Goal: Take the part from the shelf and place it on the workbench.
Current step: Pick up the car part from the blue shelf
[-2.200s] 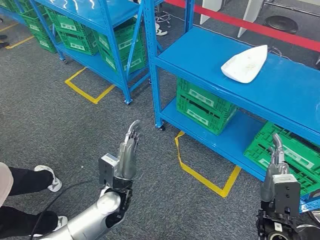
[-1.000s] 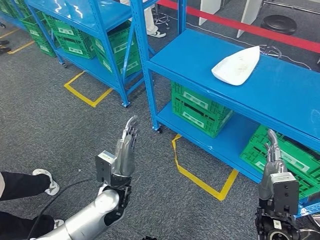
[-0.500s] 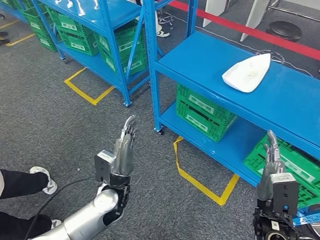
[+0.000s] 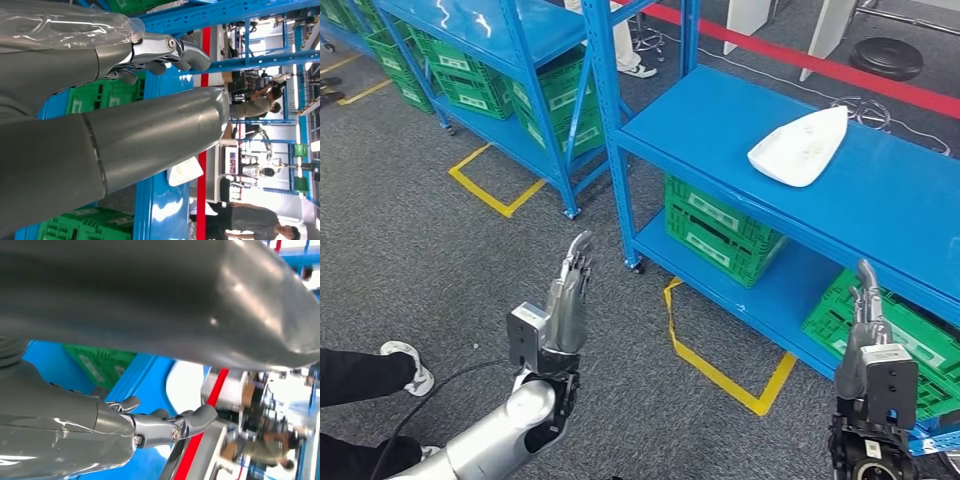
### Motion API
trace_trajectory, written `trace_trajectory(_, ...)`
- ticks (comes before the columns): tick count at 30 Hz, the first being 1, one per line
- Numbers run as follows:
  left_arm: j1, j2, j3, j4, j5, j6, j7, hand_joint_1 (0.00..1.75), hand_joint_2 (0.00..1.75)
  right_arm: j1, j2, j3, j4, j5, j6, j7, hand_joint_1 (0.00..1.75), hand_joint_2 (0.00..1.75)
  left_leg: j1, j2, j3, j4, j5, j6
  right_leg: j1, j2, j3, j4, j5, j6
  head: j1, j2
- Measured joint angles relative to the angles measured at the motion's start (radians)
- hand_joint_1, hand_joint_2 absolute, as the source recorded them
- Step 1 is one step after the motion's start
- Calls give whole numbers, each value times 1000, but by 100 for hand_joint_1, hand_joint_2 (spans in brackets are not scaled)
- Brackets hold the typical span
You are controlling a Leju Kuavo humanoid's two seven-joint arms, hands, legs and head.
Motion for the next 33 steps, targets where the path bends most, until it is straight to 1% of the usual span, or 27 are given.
trace_trajectory(1, 3, 1, 0, 0, 1, 1, -1, 0, 0, 0, 0, 1, 1, -1, 3, 0, 0, 0, 2, 0, -36, 55, -11, -2, 0, 0, 1, 0, -2, -1, -2, 0)
trace_trajectory(2, 6, 1, 0, 0, 1, 2, -3, 0, 0, 0, 0, 1, 2, -1, 6, 0, 0, 0, 3, 0, -57, 78, -5, -2, 0, 0, 2, 0, -4, -2, -3, 0)
trace_trajectory(3, 9, 2, 0, 0, 1, 3, -5, 0, 0, -1, 0, 1, 3, -2, 7, 0, 0, 0, 4, 0, -57, 59, 21, -1, 0, 0, 5, 0, -7, -2, -4, 0)
trace_trajectory(4, 10, 3, 0, 0, 1, 3, -8, 0, 0, -1, 0, 1, 4, -2, 8, 0, 0, 0, 4, 0, -36, 4, 60, 1, 0, 1, 10, 0, -11, 0, -6, 0)
trace_trajectory(5, 10, 4, 0, 0, 1, 4, -10, 0, 0, -3, 0, 1, 5, -3, 9, 0, 0, 0, 4, 1, -4, -71, 102, 6, 0, 1, 15, 0, -15, 2, -8, 0)
trace_trajectory(6, 10, 4, 0, 0, 1, 4, -11, 0, 0, -4, 0, 1, 5, -3, 10, 0, 0, 0, 2, 2, 29, -142, 130, 11, 2, 2, 18, 1, -21, 6, -11, 0)
trace_trajectory(7, 10, 5, 0, 0, 1, 4, -12, 0, 0, -6, 0, 1, 5, -3, 10, 0, 0, 0, 0, 3, 52, -192, 145, 16, 4, 2, 21, 1, -25, 11, -12, 0)
trace_trajectory(8, 10, 5, 0, 0, 1, 4, -12, 0, 0, -8, 0, 1, 6, -3, 10, 1, 0, 0, -2, 3, 65, -218, 147, 21, 6, 3, 22, 0, -29, 16, -11, 0)
trace_trajectory(11, 11, 5, 0, -1, 1, 4, -12, 0, 0, -11, 0, 1, 6, -3, 9, 4, 0, 0, -2, 1, 76, -232, 137, 34, 6, 1, 27, 1, -41, 33, -5, 0)
trace_trajectory(12, 11, 5, 0, -2, 0, 4, -12, 0, 0, -12, 0, 1, 6, -2, 9, 5, 0, 0, 0, 0, 83, -236, 135, 39, 6, 0, 20, 22, -54, 37, -1, 0)
trace_trajectory(13, 11, 5, 0, -3, 0, 4, -11, 0, 0, -13, 0, 1, 5, -2, 9, 6, 0, 0, 2, 0, 91, -239, 132, 45, 5, 0, 0, 66, -76, 41, 2, 0)
trace_trajectory(15, 12, 5, 0, -3, 0, 4, -9, 0, 0, -12, 0, 2, 5, -1, 9, 9, 0, 0, 1, 1, 102, -240, 123, 55, 4, 0, -76, 211, -132, 47, 9, 0)
trace_trajectory(16, 13, 5, 0, -3, 0, 5, -8, 0, 0, -10, 0, 2, 6, -1, 9, 10, 0, 0, 0, 1, 107, -240, 118, 57, 4, 0, -116, 279, -151, 49, 10, 0)
trace_trajectory(17, 15, 5, 0, -3, 0, 5, -8, 0, 0, -8, 0, 2, 6, -1, 9, 11, 0, 0, 0, 0, 113, -240, 113, 58, 4, 0, -143, 317, -151, 50, 11, 0)
trace_trajectory(18, 16, 5, 0, -3, 0, 5, -8, 0, 0, -8, 0, 2, 6, -1, 10, 12, 0, 0, -1, -1, 121, -239, 107, 57, 4, 0, -150, 312, -129, 50, 12, 0)
trace_trajectory(19, 17, 5, 0, -3, 0, 6, -8, 0, 0, -8, 0, 2, 6, -1, 10, 12, 0, 0, -1, -2, 131, -239, 100, 56, 4, 0, -138, 265, -88, 49, 12, 0)
trace_trajectory(20, 18, 5, 0, -3, -1, 6, -8, 0, 0, -8, 0, 2, 6, -1, 10, 12, 0, 0, -1, -3, 142, -239, 92, 53, 4, 0, -111, 192, -38, 45, 13, 0)
trace_trajectory(21, 18, 5, 0, -3, -1, 6, -8, 0, 0, -8, 0, 2, 6, -1, 11, 13, 0, 0, -3, -4, 151, -238, 84, 49, 6, 0, -82, 122, 0, 42, 14, 0)
trace_trajectory(22, 18, 5, 0, -3, -1, 6, -7, 0, 0, -9, 0, 2, 6, -1, 11, 14, 0, 0, -5, -5, 156, -236, 77, 45, 7, 1, -55, 63, 19, 37, 16, 0)
trace_trajectory(23, 17, 5, 0, -3, -2, 6, -7, 0, 0, -10, 0, 2, 7, 0, 12, 14, 0, 0, -7, -5, 157, -235, 73, 41, 9, 1, -39, 31, 24, 32, 17, 0)
trace_trajectory(26, 17, 5, 0, -5, -4, 10, -5, 0, 0, -11, 0, 2, 6, 1, 15, 16, 0, 0, -7, -4, 155, -234, 65, 29, 8, 4, -24, 11, 12, 17, 16, 0)
trace_trajectory(27, 16, 5, 0, -7, -5, 11, -6, 0, 0, -12, 0, 2, 6, 2, 16, 16, 0, 0, -7, -3, 150, -219, 57, 23, 5, 4, -17, 6, 11, 13, 14, 0)
trace_trajectory(28, 15, 5, 0, -8, -6, 11, -6, 0, 0, -13, 0, 2, 5, 2, 17, 16, 0, 0, -6, -2, 133, -183, 40, 16, 2, 4, -9, 0, 9, 8, 12, 0)
trace_trajectory(29, 15, 6, 0, -9, -6, 11, -6, 0, 0, -14, 0, 2, 5, 2, 17, 15, 0, 0, -3, -2, 101, -125, 19, 10, -1, 3, -2, -4, 7, 4, 9, 0)
trace_trajectory(31, 19, 7, 0, -10, -7, 11, -6, 0, 0, -14, 0, 2, 5, 2, 18, 16, 0, 0, 3, 0, 6, 22, -19, 1, -2, 2, 7, -5, -3, 0, 3, 0)
trace_trajectory(32, 21, 7, 0, -10, -7, 11, -5, 0, 0, -13, 0, 2, 5, 2, 18, 16, 0, 0, 5, 0, -32, 68, -19, -1, -3, 2, 13, -5, -9, 0, 1, 0)
trace_trajectory(33, 23, 7, 0, -10, -7, 11, -5, 0, 0, -13, 0, 3, 5, 2, 19, 16, 0, 0, 6, 0, -51, 75, 0, -1, -3, 3, 21, -5, -16, 1, -1, 0)
